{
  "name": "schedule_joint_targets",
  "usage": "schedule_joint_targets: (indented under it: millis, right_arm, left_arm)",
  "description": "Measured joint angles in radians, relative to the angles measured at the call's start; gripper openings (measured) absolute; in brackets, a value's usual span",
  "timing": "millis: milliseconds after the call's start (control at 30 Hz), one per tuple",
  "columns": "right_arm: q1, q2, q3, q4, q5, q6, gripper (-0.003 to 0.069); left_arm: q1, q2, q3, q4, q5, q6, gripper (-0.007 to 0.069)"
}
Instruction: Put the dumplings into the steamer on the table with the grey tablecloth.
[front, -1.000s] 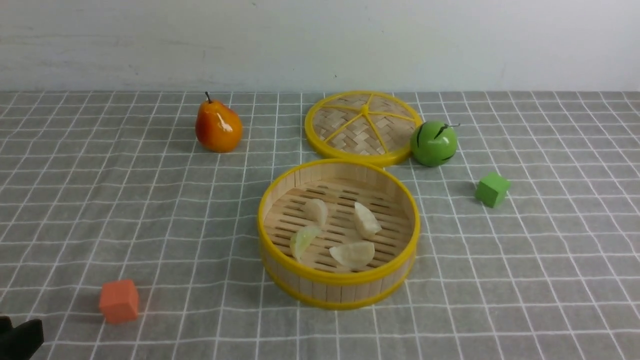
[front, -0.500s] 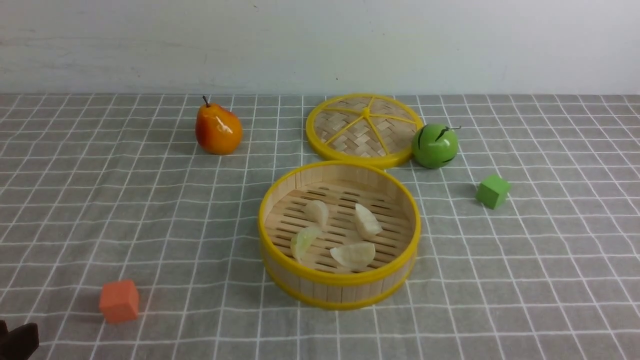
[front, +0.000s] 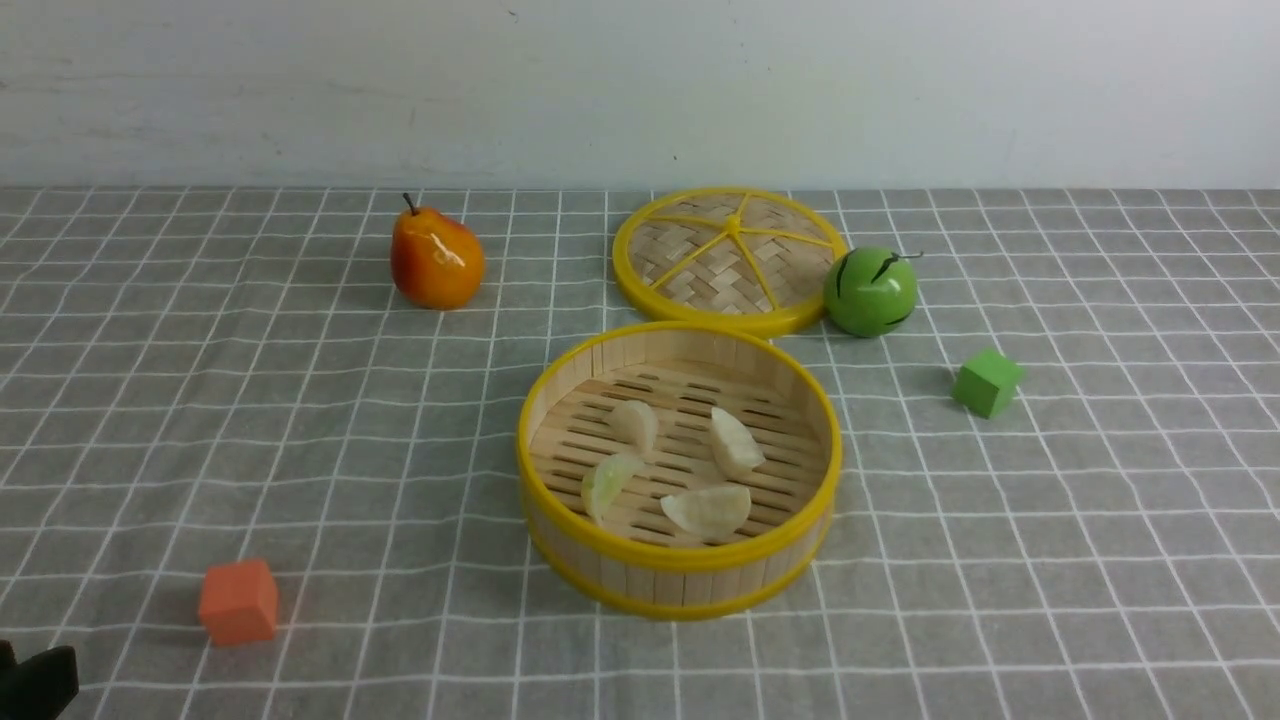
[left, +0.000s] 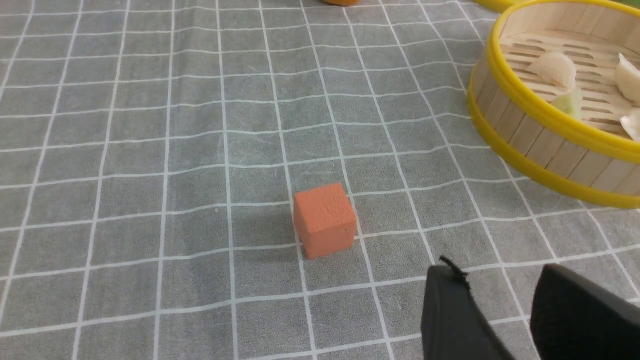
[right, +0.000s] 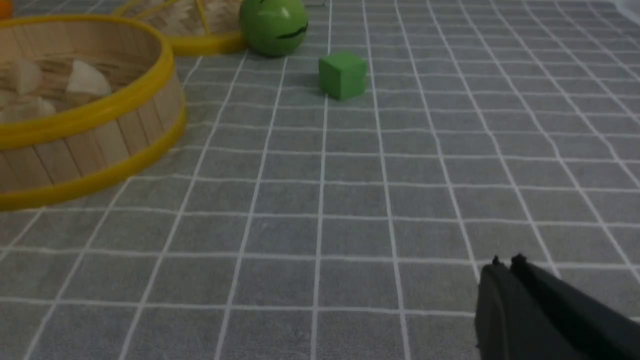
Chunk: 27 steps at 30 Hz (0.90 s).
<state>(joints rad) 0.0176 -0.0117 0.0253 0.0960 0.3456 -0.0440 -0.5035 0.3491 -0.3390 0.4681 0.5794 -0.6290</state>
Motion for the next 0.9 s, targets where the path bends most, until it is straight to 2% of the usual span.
schedule_joint_targets:
  millis: [900]
  right_arm:
    - [0.005,0.0,-0.006,-0.002,0.032,0.002,0.0018]
  left_arm:
    - [0.0,-0.012,0.015,0.005,-0.02,0.0,0.0237]
